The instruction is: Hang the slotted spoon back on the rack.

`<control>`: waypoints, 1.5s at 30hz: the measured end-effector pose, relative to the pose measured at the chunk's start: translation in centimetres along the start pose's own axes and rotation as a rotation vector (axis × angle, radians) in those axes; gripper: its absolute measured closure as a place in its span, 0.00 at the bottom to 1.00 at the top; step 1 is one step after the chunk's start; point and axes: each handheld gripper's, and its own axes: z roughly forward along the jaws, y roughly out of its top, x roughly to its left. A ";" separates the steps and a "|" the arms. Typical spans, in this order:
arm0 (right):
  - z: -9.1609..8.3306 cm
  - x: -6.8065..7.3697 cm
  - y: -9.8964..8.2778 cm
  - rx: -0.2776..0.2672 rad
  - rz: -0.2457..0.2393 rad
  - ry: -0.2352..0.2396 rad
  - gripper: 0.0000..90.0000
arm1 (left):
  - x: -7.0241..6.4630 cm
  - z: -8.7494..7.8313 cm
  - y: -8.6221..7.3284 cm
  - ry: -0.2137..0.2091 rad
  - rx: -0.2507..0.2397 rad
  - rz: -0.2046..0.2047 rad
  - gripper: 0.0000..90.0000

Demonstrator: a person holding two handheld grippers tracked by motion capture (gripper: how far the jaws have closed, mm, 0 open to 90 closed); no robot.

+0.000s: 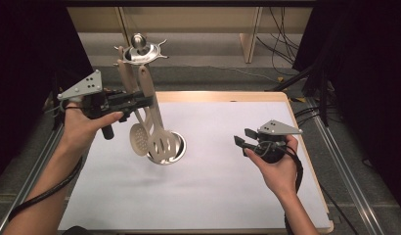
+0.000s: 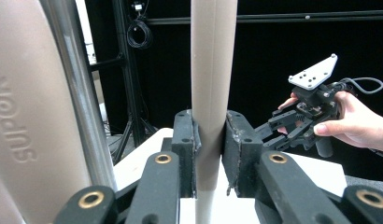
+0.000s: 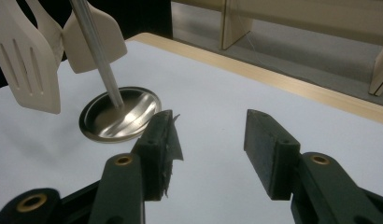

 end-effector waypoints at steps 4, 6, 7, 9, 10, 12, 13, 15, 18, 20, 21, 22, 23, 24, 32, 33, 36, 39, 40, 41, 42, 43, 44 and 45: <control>-0.1 0.0 0.0 0.002 -0.004 -0.007 0.59 | 0.2 0.0 -0.1 0.001 0.004 -0.002 0.83; -0.1 0.0 0.0 0.003 -0.005 -0.008 0.59 | 0.2 0.1 -0.1 0.001 0.005 -0.007 0.83; -0.1 0.0 0.0 0.003 -0.006 -0.007 0.59 | 0.3 0.1 -0.1 0.000 0.007 -0.007 0.83; 0.1 0.0 0.0 -0.021 -0.017 -0.026 0.59 | 0.4 0.1 -0.1 0.000 0.008 -0.008 0.83; 0.1 0.1 -0.1 -0.017 -0.001 -0.016 0.59 | 0.4 0.1 -0.2 0.001 0.008 -0.010 0.83; 0.0 0.0 0.0 0.012 -0.005 -0.002 0.59 | 0.5 0.1 -0.2 -0.002 0.005 -0.012 0.83; 0.0 0.0 0.0 0.010 -0.004 0.000 0.59 | 0.5 0.1 -0.2 -0.001 0.006 -0.015 0.83; 0.1 0.0 -0.1 0.006 0.002 0.006 0.59 | 0.6 0.1 -0.2 -0.003 0.006 -0.020 0.83; 0.0 0.0 0.0 0.014 -0.002 -0.001 0.59 | 0.8 0.1 -0.3 -0.005 0.005 -0.027 0.83; 0.0 0.0 -0.1 0.014 -0.001 -0.002 0.59 | 0.9 0.1 -0.3 -0.003 0.005 -0.034 0.83; 0.0 0.0 -0.1 0.017 0.003 0.001 0.59 | 1.0 0.1 -0.3 -0.003 0.004 -0.040 0.83; 0.1 0.0 -0.1 0.013 -0.003 -0.005 0.59 | 1.1 0.1 -0.4 -0.003 0.007 -0.039 0.83; 0.1 0.0 -0.1 0.010 -0.003 -0.008 0.59 | 1.2 0.1 -0.4 -0.002 0.006 -0.045 0.83; 0.1 0.0 -0.1 0.014 0.000 -0.002 0.59 | 1.2 0.2 -0.4 0.001 0.009 -0.046 0.83; 0.1 0.0 -0.1 0.019 -0.001 -0.004 0.59 | 1.4 0.4 -0.8 0.018 0.005 -0.059 0.83; 0.1 0.0 -0.1 0.021 0.008 -0.004 0.59 | 1.4 0.4 -0.8 0.022 0.004 -0.060 0.83; 0.1 0.0 -0.1 0.019 0.000 -0.001 0.59 | 1.2 0.4 -0.8 0.039 0.005 -0.055 0.83; 0.1 0.0 -0.1 0.017 -0.002 -0.005 0.59 | 1.0 0.4 -0.8 0.055 0.007 -0.053 0.83; 0.0 0.1 -0.1 0.025 0.020 -0.004 0.59 | 1.0 0.4 -0.9 0.060 0.007 -0.051 0.82; 0.0 0.1 -0.2 0.022 0.013 -0.005 0.59 | 0.9 0.4 -0.9 0.065 0.004 -0.055 0.82; 0.1 0.1 -0.2 0.021 0.014 -0.002 0.59 | 0.9 0.4 -0.9 0.067 0.002 -0.057 0.82; 0.1 0.1 -0.2 0.025 0.020 0.002 0.59 | 0.8 0.4 -1.0 0.071 0.002 -0.056 0.81; 0.1 0.1 -0.2 0.021 0.016 -0.002 0.59 | 0.8 0.4 -1.0 0.076 0.002 -0.051 0.81; 0.0 0.1 -0.2 0.028 0.023 -0.003 0.59 | 0.8 0.4 -1.1 0.082 0.003 -0.047 0.80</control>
